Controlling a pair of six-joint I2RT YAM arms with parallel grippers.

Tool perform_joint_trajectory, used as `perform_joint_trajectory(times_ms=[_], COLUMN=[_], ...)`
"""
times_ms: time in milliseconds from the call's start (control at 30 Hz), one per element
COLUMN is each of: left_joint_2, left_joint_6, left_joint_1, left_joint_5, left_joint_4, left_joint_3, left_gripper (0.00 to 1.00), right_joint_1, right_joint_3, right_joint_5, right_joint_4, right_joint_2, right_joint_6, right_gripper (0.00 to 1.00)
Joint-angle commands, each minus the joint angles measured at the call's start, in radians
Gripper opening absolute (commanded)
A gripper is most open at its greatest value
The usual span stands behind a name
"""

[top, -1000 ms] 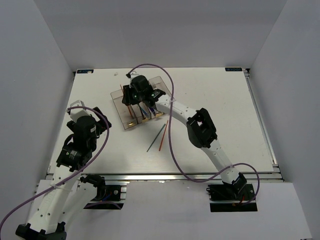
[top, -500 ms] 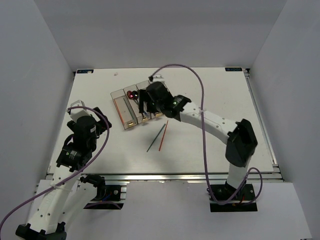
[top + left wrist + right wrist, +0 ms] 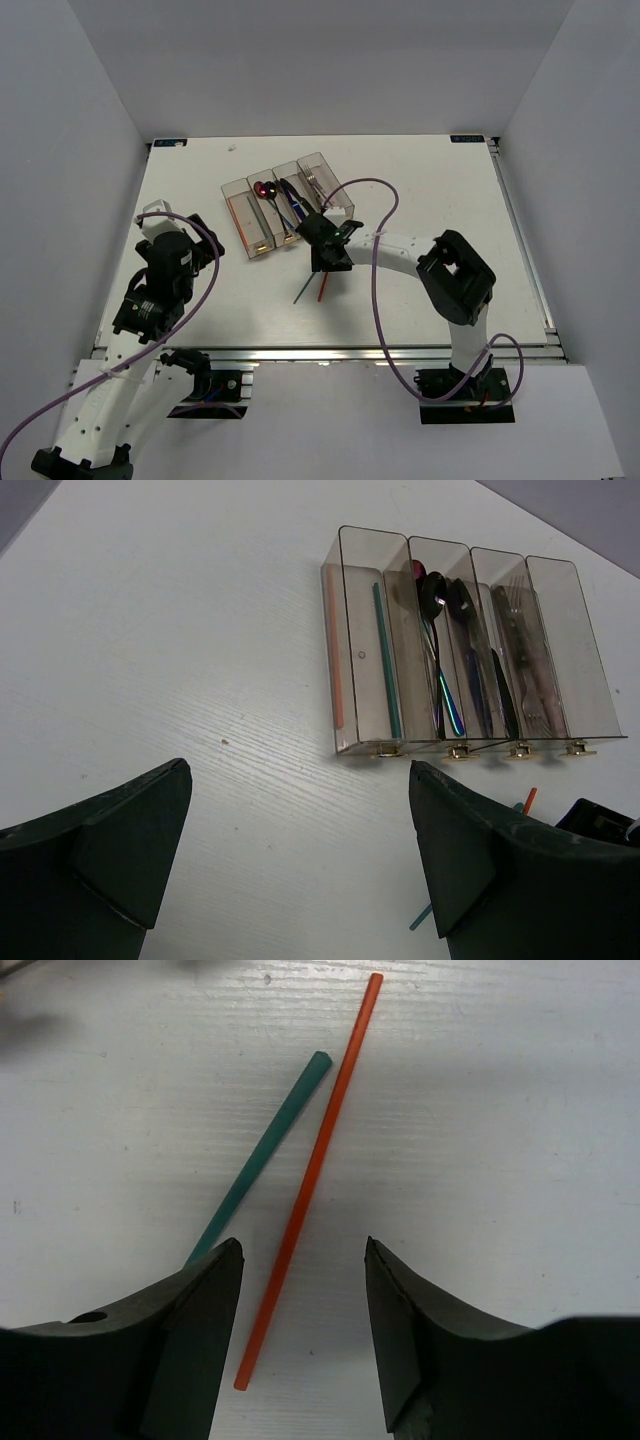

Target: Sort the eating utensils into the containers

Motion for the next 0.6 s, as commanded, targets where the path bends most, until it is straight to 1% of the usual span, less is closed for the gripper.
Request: perform_joint_trajectory(times_ms=[0, 33, 67, 133, 233, 267, 400, 433, 467, 567], left_joint_2=[-0.008, -0.010, -0.008, -0.010, -0.013, -0.016, -0.022, -0.025, -0.028, -0.033], left_joint_6=[0.008, 0.008, 0.008, 0.010, 0.010, 0.010, 0.010, 0.010, 0.008, 0.008], left_joint_1=[-0.002, -0.002, -0.002, -0.002, -0.002, -0.002, -0.002, -0.003, -0.003, -0.005], left_joint_5=[0.016, 0.017, 0.017, 0.019, 0.017, 0.019, 0.019, 0.016, 0.016, 0.017], left_joint_4=[0.022, 0.022, 0.022, 0.022, 0.022, 0.022, 0.022, 0.022, 0.022, 0.024], left_joint_3=[-0.009, -0.009, -0.010, -0.010, -0.009, -0.010, -0.009, -0.009, -0.010, -0.010], left_gripper=[0.98, 0.98, 0.98, 0.98, 0.98, 0.98, 0.98, 0.98, 0.98, 0.98], right_joint_1=[0.004, 0.004, 0.004, 0.004, 0.002, 0.001, -0.002, -0.004, -0.007, -0.016], right_joint_3=[0.041, 0.046, 0.054, 0.060, 0.029, 0.011, -0.004, -0.011, -0.020, -0.081], right_joint_5=[0.013, 0.011, 0.011, 0.033, 0.028, 0.024, 0.011, 0.004, -0.001, -0.019], right_joint_4=[0.019, 0.017, 0.013, -0.027, -0.020, -0.016, -0.032, -0.030, -0.026, 0.003], right_joint_2=[0.014, 0.018, 0.023, 0.038, 0.031, 0.029, 0.048, 0.051, 0.054, 0.031], right_joint_6=[0.038, 0.040, 0.041, 0.063, 0.080, 0.083, 0.092, 0.091, 0.089, 0.094], right_gripper=[0.56, 0.55, 0.51, 0.50, 0.46, 0.42, 0.35, 0.28, 0.24, 0.22])
